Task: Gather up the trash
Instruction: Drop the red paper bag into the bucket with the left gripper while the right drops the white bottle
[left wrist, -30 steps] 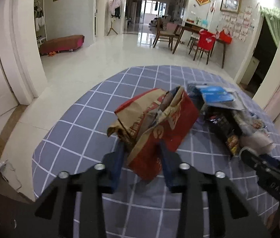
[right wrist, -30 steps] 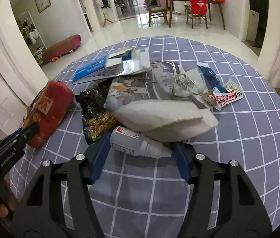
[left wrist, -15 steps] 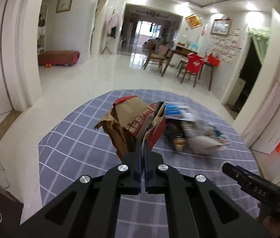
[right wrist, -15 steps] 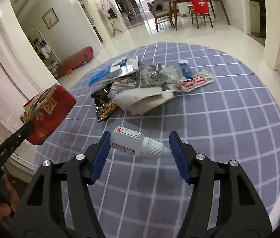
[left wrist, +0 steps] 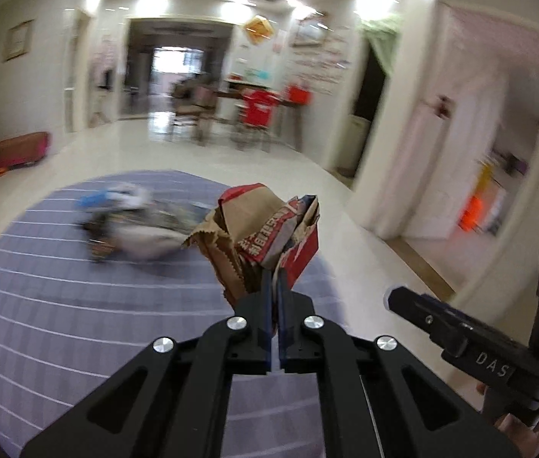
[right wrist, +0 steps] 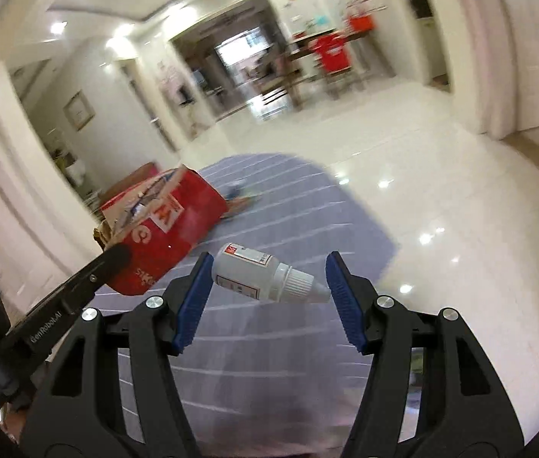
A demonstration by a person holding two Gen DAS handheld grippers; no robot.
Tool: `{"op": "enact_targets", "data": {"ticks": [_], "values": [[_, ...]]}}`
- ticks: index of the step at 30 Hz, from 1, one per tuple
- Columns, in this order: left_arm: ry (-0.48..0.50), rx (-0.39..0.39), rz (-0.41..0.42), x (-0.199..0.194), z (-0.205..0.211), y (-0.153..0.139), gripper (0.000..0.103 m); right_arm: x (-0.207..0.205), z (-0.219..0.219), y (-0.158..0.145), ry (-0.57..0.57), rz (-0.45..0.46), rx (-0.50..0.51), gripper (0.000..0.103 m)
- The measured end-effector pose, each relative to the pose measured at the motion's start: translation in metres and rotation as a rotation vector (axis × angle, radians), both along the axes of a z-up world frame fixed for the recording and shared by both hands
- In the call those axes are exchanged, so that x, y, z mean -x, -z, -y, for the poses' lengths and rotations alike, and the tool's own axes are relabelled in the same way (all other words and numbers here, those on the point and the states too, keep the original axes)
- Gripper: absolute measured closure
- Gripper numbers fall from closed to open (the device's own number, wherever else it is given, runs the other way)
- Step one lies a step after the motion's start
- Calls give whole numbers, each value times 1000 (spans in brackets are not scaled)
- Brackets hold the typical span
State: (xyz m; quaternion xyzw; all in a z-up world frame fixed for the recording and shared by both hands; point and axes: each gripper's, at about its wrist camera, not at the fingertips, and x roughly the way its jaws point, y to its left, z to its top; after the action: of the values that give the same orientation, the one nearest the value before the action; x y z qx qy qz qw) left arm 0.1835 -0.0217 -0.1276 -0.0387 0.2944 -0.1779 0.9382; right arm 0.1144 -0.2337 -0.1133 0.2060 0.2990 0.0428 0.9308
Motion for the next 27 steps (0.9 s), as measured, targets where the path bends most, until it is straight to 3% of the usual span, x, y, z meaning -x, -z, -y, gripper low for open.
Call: {"op": "enact_targets", "data": {"ticks": [6,11,17,18,19,27], "values": [[187,-44,-50,15,96,33,101,39,70,24,149,-47,14,43],[261,-85,-93,17,147,65,101,50,102,50,208,-91,1,43],[281,-124,-157,7,166,98,101,50,124,83,235,-131,-42,42],[281,-130,-163,6,170,101,101,49,126,89,239,-132,-50,41],[280,-138,-172,5,170,106,101,48,129,96,241,-142,-60,33],[292,-163,-203,5,180,121,101,50,142,108,265,-163,-76,26]]}}
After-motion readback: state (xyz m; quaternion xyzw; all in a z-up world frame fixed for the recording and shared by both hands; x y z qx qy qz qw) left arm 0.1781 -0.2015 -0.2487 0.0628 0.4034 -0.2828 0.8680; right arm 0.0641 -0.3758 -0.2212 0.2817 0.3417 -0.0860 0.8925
